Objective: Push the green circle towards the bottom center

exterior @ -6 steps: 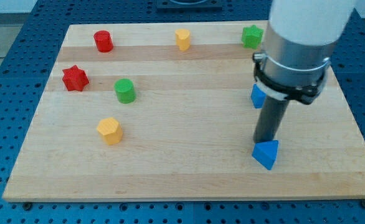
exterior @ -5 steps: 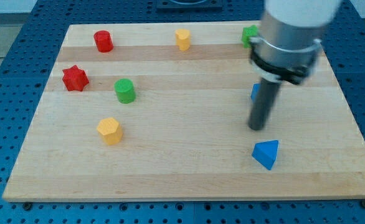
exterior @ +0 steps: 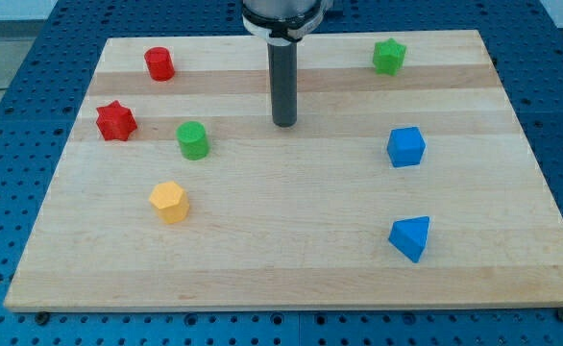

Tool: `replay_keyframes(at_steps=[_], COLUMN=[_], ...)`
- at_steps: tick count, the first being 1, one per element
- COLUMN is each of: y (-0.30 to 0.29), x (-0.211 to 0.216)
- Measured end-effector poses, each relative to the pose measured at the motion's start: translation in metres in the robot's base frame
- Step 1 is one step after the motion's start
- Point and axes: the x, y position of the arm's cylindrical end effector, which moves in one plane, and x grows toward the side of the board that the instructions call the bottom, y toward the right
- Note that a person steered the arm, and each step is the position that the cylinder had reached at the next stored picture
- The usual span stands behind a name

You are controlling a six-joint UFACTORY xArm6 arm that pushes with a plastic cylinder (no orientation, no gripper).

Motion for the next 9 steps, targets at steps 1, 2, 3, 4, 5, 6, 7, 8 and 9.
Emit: replay_keyframes(at_steps=[1, 2, 3, 4, 5, 6, 7, 8, 9], y=[-0.001, -0.047, -0.074, -0.054, -0.021, -0.039, -0.08, -0.115, -0.159], x=[-0.021, -0.049, -0.045, -0.034, -0.032, -0.058, -0.054, -0.066, -0.031])
